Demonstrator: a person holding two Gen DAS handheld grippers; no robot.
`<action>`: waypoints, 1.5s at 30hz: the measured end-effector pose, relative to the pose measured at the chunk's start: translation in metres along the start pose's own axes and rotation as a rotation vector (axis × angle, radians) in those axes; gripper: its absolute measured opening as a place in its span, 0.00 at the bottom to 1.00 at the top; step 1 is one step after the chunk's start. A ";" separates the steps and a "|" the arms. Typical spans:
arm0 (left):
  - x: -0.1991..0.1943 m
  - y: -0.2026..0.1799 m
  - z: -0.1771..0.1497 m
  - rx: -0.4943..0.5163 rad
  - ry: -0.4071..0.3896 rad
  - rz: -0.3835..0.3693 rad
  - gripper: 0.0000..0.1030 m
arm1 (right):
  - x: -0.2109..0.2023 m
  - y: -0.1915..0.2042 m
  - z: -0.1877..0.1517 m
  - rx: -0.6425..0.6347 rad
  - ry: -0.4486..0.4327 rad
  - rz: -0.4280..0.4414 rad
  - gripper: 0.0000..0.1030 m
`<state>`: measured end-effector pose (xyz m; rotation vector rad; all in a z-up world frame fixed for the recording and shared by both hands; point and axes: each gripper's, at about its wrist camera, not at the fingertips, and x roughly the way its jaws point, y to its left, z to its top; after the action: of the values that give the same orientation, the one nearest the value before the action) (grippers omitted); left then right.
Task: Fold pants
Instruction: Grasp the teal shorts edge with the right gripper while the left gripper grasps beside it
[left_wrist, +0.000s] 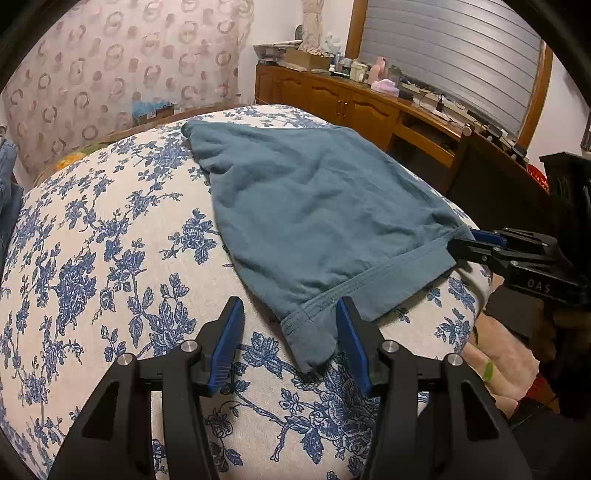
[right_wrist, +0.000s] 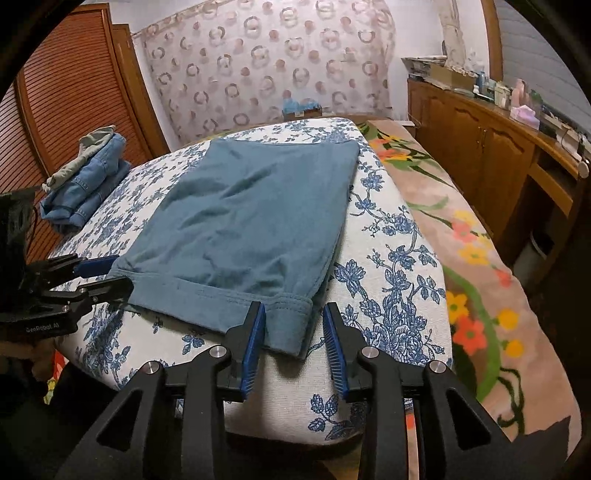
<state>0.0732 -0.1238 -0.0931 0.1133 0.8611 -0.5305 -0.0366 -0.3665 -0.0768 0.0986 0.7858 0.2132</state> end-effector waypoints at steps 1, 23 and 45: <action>0.000 0.000 0.000 0.000 -0.001 0.000 0.52 | 0.000 0.001 0.000 0.000 0.000 -0.001 0.32; -0.003 -0.005 -0.006 0.000 -0.004 0.003 0.53 | -0.013 -0.004 -0.010 0.045 -0.120 0.135 0.10; -0.068 -0.003 0.040 -0.006 -0.197 -0.028 0.10 | -0.048 0.017 0.037 -0.052 -0.253 0.170 0.10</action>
<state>0.0632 -0.1116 -0.0151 0.0424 0.6724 -0.5558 -0.0457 -0.3612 -0.0151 0.1401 0.5199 0.3746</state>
